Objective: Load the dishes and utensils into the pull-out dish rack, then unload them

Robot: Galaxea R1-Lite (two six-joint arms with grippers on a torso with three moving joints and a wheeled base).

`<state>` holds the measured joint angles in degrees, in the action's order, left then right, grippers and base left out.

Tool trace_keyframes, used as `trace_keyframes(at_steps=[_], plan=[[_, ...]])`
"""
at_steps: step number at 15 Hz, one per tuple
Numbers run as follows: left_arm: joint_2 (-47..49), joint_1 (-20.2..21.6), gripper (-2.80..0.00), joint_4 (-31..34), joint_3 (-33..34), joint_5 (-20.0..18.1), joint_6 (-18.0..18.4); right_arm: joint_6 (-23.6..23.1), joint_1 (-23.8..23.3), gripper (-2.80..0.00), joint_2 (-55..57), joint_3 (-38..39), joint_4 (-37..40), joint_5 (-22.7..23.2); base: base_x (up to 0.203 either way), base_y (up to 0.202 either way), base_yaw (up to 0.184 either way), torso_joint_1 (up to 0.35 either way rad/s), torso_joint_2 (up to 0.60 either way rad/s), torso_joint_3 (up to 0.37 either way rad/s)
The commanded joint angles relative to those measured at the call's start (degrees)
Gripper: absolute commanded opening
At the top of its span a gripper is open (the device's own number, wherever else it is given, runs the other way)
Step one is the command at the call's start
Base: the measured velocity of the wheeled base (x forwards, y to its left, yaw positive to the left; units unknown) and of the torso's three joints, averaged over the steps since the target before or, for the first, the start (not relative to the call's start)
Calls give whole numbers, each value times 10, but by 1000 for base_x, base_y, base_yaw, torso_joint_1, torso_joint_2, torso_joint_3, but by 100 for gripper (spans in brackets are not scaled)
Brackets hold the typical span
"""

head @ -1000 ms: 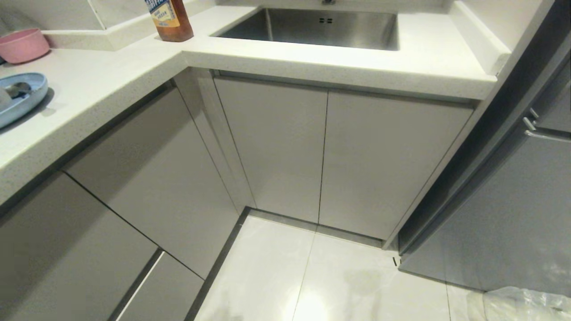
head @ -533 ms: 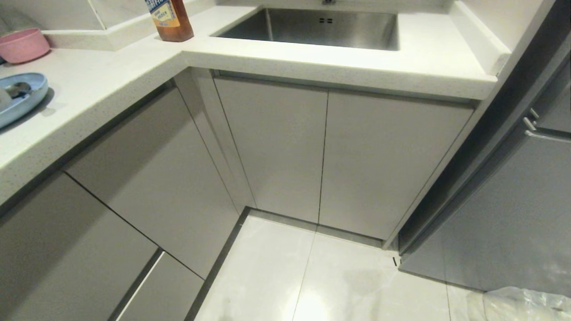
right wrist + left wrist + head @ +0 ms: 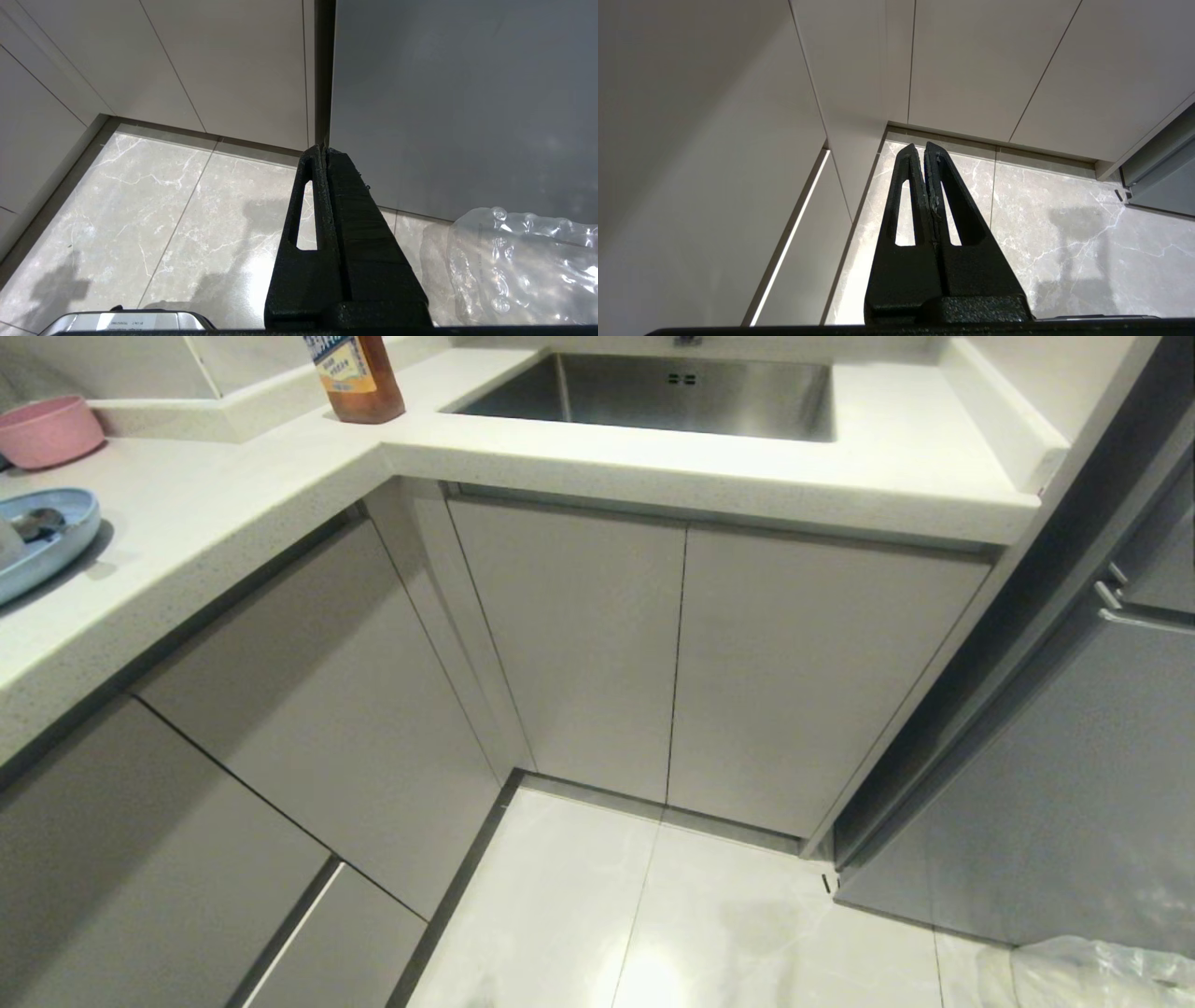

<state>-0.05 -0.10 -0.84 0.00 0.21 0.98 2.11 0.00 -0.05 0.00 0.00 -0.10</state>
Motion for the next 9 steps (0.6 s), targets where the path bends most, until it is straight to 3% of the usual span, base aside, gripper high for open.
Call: trace_keyframes(at_steps=[1, 6, 9], plan=[[1, 0, -280, 0, 4, 1, 0, 0, 0, -280, 0, 0, 0, 0, 0, 0, 0, 0, 0, 0], [1, 0, -280, 0, 4, 1, 1, 0, 0, -280, 0, 0, 0, 0, 0, 0, 0, 0, 0, 0], [1, 0, -280, 0, 4, 1, 1, 0, 0, -280, 0, 0, 0, 0, 0, 0, 0, 3, 4, 132]])
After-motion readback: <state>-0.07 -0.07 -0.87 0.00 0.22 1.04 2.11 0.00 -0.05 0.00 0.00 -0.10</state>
